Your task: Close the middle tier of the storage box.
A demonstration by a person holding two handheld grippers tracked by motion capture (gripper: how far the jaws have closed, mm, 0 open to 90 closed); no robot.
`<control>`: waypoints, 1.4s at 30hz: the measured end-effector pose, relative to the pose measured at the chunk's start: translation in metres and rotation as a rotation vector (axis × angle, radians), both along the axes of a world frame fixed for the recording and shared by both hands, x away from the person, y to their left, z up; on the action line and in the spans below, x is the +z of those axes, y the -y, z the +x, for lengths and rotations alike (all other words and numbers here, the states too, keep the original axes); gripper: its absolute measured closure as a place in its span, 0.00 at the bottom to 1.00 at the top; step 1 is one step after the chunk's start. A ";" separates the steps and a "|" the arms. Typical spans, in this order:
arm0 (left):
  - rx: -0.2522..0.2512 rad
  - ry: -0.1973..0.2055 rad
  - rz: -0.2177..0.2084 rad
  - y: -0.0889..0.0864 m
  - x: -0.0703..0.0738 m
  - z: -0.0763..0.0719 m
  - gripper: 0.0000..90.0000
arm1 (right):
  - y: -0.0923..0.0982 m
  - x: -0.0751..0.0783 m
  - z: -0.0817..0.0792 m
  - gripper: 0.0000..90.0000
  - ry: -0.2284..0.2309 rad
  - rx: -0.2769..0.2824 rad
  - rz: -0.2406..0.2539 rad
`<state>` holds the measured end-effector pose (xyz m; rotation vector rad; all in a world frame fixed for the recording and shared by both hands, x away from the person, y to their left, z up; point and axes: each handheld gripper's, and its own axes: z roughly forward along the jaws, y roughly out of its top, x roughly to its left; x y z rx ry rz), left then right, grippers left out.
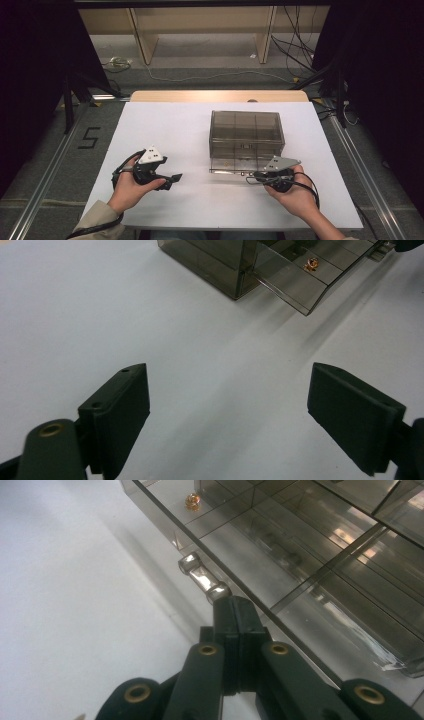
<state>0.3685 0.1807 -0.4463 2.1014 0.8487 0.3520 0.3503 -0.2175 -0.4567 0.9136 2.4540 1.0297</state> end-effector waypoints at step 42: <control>0.005 -0.001 0.013 0.000 -0.002 0.001 0.19 | -0.009 0.000 0.003 1.00 0.052 -0.044 -0.030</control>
